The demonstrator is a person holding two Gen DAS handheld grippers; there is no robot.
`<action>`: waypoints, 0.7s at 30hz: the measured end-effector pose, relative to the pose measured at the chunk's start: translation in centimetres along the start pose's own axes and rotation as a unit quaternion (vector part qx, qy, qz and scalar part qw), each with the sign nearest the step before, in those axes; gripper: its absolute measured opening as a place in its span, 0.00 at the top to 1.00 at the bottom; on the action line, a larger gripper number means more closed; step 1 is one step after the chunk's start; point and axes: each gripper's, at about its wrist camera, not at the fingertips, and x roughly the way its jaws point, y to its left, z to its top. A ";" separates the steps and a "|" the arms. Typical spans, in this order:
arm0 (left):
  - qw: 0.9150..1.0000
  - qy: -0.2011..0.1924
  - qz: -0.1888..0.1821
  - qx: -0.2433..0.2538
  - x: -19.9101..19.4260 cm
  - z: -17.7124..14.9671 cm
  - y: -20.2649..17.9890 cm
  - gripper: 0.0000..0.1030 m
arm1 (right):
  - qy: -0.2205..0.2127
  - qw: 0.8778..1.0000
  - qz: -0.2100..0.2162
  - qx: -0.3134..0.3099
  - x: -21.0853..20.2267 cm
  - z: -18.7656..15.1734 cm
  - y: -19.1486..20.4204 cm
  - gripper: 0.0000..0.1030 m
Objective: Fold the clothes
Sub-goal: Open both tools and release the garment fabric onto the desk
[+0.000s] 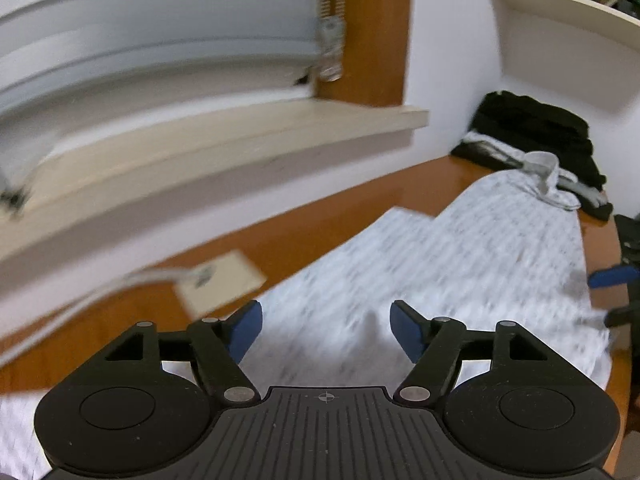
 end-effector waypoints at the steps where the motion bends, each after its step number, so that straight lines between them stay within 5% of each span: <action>1: 1.000 0.003 0.001 -0.008 -0.4 -0.8 0.6 0.28 | 0.003 1.000 0.004 -0.002 0.6 0.1 0.2 0.59; 8: 0.999 0.012 0.003 -0.029 -2.1 -4.3 2.7 0.28 | 0.061 0.997 0.026 -0.028 2.9 -0.9 1.4 0.59; 21: 0.999 0.006 0.051 0.003 -5.4 -6.7 2.1 0.27 | 0.047 0.999 0.019 -0.006 2.2 -1.6 0.6 0.53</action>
